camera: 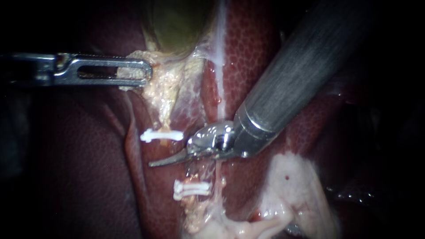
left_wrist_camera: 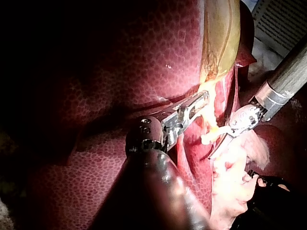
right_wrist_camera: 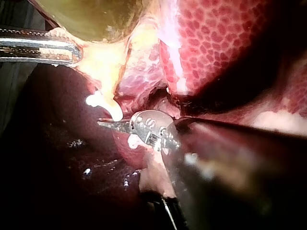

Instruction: Go back from the cut left tube

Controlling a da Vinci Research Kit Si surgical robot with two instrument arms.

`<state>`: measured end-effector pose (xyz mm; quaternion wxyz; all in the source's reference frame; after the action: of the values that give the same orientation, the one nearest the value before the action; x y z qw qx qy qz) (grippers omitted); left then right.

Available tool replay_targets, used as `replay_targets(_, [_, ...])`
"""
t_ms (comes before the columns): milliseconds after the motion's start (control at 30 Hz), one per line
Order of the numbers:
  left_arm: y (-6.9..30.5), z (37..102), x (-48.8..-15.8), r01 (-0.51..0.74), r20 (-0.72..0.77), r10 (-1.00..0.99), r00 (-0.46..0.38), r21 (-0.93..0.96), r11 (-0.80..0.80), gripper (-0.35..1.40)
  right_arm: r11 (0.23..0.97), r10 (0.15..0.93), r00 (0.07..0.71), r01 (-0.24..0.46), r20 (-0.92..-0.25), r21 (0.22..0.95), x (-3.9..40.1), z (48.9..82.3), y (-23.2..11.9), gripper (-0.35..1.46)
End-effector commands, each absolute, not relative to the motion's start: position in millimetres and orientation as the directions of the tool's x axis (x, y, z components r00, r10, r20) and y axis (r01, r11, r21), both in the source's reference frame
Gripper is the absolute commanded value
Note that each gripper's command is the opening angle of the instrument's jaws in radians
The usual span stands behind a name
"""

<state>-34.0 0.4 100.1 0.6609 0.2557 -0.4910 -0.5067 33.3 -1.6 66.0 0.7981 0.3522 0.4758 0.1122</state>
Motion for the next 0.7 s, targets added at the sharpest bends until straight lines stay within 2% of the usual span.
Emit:
replay_targets(33, [0.4,100.1,-34.0,0.418,0.39,-0.921,0.005,0.836,0.357,-0.35,0.725,0.514,0.522,0.159,-0.68,0.67,33.4,66.0,-1.5,-0.35])
replay_targets(600, [0.3,100.0,-33.9,0.416,0.386,-0.923,0.004,0.838,0.352,-0.35,0.724,0.51,0.52,0.172,-0.685,0.668,33.4,65.9,-1.7,-0.33])
replay_targets(700, [0.3,100.1,-33.9,0.416,0.386,-0.923,0.004,0.838,0.352,-0.35,0.723,0.512,0.515,0.173,-0.687,0.669,33.4,65.7,-1.8,0.12])
